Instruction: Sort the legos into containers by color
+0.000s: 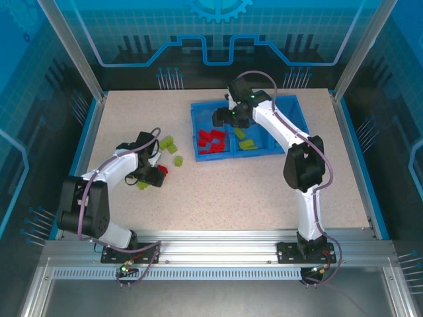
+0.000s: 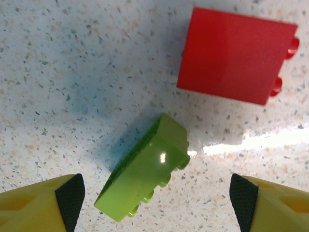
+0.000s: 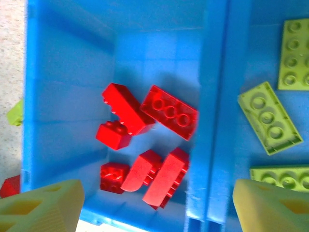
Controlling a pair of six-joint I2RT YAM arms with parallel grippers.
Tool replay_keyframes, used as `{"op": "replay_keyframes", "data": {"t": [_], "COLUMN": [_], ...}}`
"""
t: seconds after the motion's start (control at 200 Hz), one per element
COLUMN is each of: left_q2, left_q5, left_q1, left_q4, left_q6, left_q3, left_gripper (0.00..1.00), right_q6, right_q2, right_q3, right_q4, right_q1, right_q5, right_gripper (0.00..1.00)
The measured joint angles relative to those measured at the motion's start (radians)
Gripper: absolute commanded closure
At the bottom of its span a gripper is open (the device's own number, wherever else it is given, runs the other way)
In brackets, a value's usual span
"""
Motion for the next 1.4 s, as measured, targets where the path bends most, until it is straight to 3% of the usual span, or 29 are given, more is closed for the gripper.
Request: {"op": "replay_keyframes", "data": {"t": [0.28, 0.325, 0.385, 0.525, 0.745, 1.025, 1.23, 1.401], "left_q2": [0.049, 0.074, 0.105, 0.135, 0.131, -0.003, -0.155, -0.145], "left_q5": [0.006, 0.006, 0.005, -0.002, 0.003, 0.034, 0.167, 0.277], "left_q1": [0.01, 0.013, 0.018, 0.023, 0.024, 0.024, 0.013, -0.14], "left_q4": [0.022, 0.026, 0.027, 0.034, 0.04, -0.021, -0.044, 0.044], "left_q6": [0.086, 0.09, 0.098, 0.109, 0.108, 0.044, -0.064, -0.178], "left_q3": [-0.007, -0.007, -0.007, -0.007, -0.006, 0.034, 0.187, 0.303], "left_gripper": [0.23, 0.29, 0.44, 0.51, 0.81, 0.87, 0.85, 0.84], "right_q6": [0.0, 0.0, 0.0, 0.0, 0.0, -0.002, -0.023, -0.041], "right_q2": [-0.055, -0.068, -0.087, -0.131, -0.185, -0.287, -0.39, -0.412], "right_q3": [-0.06, -0.07, -0.085, -0.136, -0.226, -0.347, -0.432, -0.494], "right_q4": [0.01, 0.014, 0.021, 0.041, 0.064, 0.089, 0.103, 0.105], "right_q1": [-0.029, -0.031, -0.035, -0.055, -0.089, -0.134, -0.259, -0.354], "right_q5": [-0.001, -0.001, -0.001, -0.001, -0.001, 0.013, 0.097, 0.128], "right_gripper": [0.17, 0.17, 0.17, 0.16, 0.16, 0.16, 0.16, 0.2]}}
